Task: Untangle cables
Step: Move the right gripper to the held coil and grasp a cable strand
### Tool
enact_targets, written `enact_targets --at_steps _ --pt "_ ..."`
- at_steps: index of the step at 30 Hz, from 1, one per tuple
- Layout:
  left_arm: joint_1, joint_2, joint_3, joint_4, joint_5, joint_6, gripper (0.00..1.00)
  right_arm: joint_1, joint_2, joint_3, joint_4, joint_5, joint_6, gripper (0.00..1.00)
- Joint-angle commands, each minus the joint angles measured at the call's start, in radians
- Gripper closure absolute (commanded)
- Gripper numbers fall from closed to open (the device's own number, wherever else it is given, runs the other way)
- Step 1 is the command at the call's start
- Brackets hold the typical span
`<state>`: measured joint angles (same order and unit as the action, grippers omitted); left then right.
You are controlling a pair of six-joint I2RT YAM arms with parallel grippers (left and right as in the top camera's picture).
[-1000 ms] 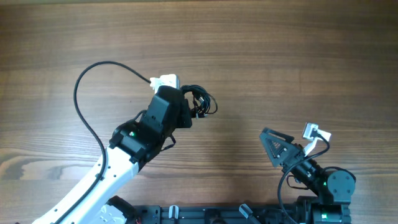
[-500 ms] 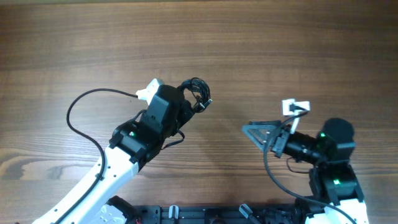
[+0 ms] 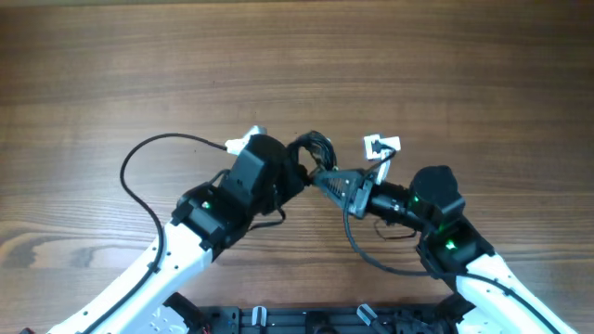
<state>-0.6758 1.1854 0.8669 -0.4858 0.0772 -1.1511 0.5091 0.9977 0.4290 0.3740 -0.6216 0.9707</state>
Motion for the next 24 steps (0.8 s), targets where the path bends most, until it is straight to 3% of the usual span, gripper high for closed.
enact_targets --at_steps 1,12,14,18,21,24 --pt "-0.041 -0.011 0.013 0.002 0.013 0.134 0.96 0.004 0.04 0.012 0.043 0.084 0.09 0.8" --pt "-0.077 -0.029 0.013 0.102 0.12 0.311 0.96 0.004 0.054 0.012 -0.126 0.266 0.139 0.8" --pt "-0.059 -0.048 0.013 0.109 0.12 0.314 0.96 0.004 0.052 0.012 -0.123 0.254 0.134 0.72" --pt "-0.012 -0.095 0.013 0.104 0.087 0.472 0.96 0.004 0.016 0.013 -0.059 0.204 0.125 0.56" --pt "0.039 -0.092 0.013 0.031 -0.098 0.496 0.96 0.004 -0.058 0.013 -0.063 0.15 0.127 0.28" --pt "0.092 -0.09 0.013 -0.009 -0.237 0.492 0.96 0.004 -0.13 0.013 -0.121 0.126 0.082 0.22"
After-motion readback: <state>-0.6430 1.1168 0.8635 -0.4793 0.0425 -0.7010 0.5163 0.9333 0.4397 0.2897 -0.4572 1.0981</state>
